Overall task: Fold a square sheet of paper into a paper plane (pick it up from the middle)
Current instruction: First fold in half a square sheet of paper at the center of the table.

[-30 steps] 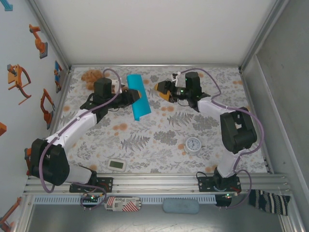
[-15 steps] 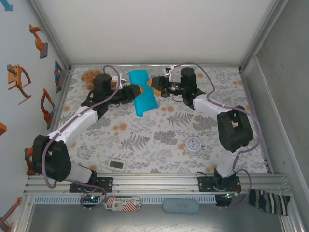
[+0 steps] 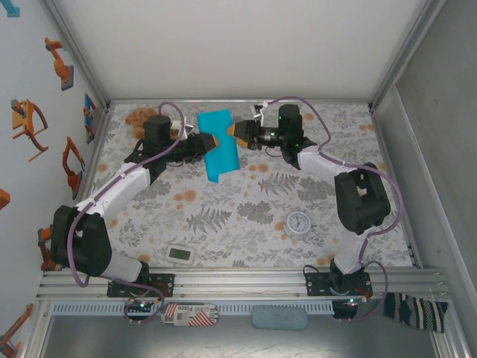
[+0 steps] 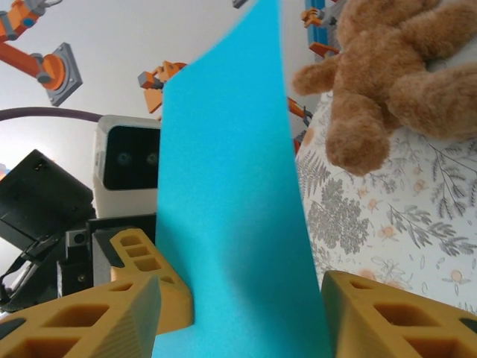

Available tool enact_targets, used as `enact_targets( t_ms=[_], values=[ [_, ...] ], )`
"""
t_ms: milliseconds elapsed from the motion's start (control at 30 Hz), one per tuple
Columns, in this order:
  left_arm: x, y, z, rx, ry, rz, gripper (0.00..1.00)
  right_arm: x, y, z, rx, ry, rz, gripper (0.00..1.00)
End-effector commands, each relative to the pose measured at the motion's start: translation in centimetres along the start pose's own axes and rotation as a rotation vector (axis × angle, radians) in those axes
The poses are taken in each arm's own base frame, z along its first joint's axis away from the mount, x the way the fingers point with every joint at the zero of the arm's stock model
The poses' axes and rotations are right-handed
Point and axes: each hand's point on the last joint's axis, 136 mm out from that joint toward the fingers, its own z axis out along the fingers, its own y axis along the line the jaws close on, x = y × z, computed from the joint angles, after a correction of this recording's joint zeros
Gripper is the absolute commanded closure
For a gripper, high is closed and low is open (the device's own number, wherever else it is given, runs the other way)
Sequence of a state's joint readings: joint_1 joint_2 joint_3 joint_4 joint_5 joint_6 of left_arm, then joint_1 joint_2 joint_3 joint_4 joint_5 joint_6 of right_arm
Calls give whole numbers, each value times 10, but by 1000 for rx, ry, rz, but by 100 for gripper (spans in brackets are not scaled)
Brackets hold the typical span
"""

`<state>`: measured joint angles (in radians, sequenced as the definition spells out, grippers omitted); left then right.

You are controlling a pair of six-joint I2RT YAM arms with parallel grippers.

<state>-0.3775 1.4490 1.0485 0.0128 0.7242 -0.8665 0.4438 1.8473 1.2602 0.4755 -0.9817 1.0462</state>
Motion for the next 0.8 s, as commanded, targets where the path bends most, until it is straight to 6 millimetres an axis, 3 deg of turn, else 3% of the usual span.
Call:
enact_targets(
  t_ms=[0, 400, 767],
  values=[
    [-1, 0, -5, -12, 10, 27, 68, -7, 20, -7, 10, -13, -80, 43],
    [0, 4, -9, -34, 22, 41, 69, -5, 26, -11, -7, 5, -90, 56],
    [1, 8, -7, -45, 38, 41, 69, -4, 26, -10, -7, 17, -81, 80]
  ],
)
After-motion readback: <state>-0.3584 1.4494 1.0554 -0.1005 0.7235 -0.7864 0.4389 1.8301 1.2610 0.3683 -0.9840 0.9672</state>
